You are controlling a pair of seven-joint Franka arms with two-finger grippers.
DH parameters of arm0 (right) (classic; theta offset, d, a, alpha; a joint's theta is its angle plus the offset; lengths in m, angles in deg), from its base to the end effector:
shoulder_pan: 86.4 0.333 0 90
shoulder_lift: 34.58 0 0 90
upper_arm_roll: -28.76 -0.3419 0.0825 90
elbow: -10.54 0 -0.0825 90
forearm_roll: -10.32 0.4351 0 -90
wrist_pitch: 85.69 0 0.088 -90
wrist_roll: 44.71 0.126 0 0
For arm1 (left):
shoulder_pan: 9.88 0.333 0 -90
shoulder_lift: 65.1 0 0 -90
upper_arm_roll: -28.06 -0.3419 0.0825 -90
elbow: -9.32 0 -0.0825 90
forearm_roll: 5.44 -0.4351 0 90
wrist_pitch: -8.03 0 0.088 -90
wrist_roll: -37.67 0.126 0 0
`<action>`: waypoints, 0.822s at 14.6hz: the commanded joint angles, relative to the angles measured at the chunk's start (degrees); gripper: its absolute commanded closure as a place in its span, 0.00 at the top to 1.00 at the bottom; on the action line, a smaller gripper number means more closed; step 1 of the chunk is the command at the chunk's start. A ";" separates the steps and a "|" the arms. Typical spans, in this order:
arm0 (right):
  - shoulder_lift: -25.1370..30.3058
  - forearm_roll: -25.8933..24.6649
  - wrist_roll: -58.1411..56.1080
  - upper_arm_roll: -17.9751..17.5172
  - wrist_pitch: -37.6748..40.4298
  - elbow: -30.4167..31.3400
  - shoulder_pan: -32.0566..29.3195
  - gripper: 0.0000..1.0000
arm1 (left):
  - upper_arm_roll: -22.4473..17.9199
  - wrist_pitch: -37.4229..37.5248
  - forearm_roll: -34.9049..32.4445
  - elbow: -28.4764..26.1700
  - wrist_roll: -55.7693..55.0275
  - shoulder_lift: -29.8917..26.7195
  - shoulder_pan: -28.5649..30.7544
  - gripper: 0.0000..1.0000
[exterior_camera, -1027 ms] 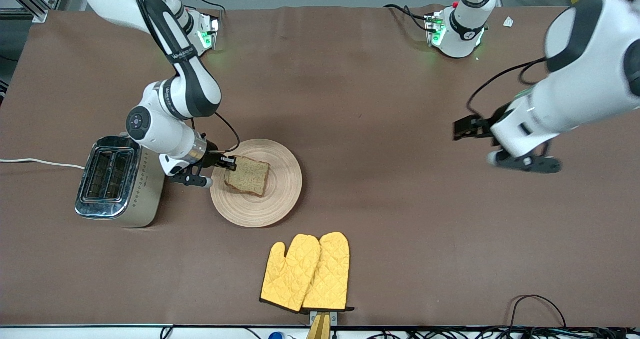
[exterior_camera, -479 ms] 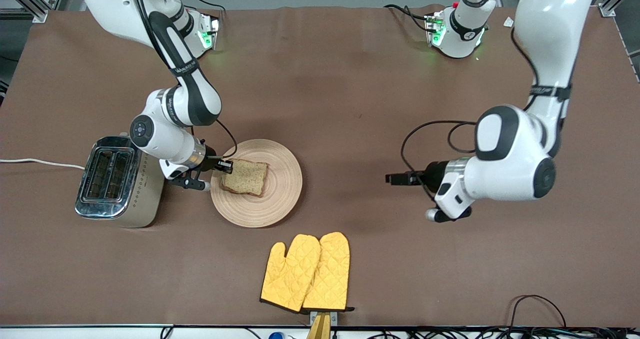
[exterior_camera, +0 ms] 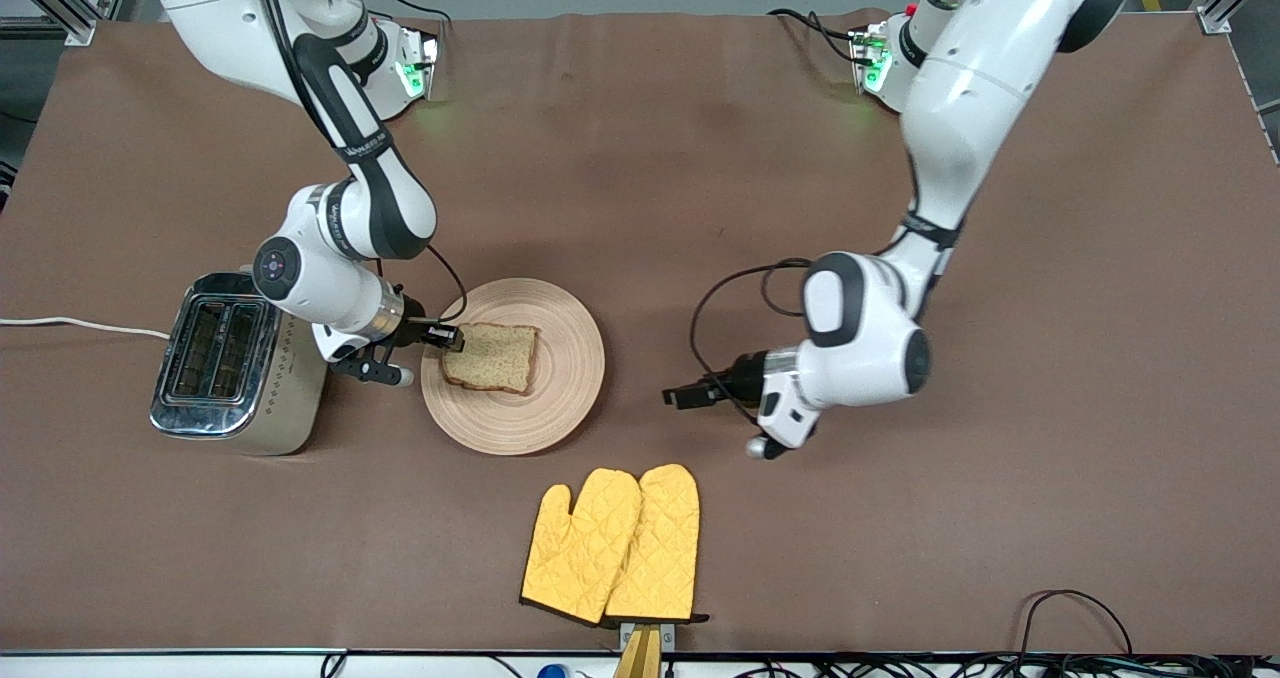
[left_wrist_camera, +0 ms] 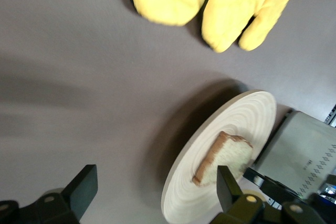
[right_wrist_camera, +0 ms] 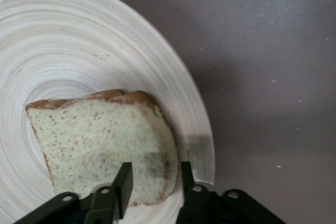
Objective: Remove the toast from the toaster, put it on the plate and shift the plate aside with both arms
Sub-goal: 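Reach the left gripper to the plate rim while the right gripper withdraws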
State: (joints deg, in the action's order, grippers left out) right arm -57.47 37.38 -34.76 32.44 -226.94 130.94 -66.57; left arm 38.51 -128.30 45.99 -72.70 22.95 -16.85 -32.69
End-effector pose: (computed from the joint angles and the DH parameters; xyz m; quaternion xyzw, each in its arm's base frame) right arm 0.5941 0.1764 0.1884 -0.9827 0.1298 0.0442 0.1243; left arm 0.6774 -0.4331 0.1821 0.9076 0.1814 -0.1141 0.3610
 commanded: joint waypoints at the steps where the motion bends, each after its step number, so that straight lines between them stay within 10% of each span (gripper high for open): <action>1: 1.88 0.98 -1.07 -0.26 3.17 0.27 -1.28 1.00 | 0.01 -3.85 1.66 4.58 0.48 3.95 -3.11 1.00; 12: 13.39 -17.73 -0.45 7.12 25.83 -11.92 -2.59 1.00 | 4.50 -5.89 12.38 8.98 14.80 10.11 -5.32 1.00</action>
State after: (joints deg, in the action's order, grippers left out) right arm -46.78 22.62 -35.25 39.15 -206.05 122.46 -67.89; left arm 42.52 -133.42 56.66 -65.79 35.27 -8.28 -37.48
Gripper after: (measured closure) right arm 0.000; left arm 0.000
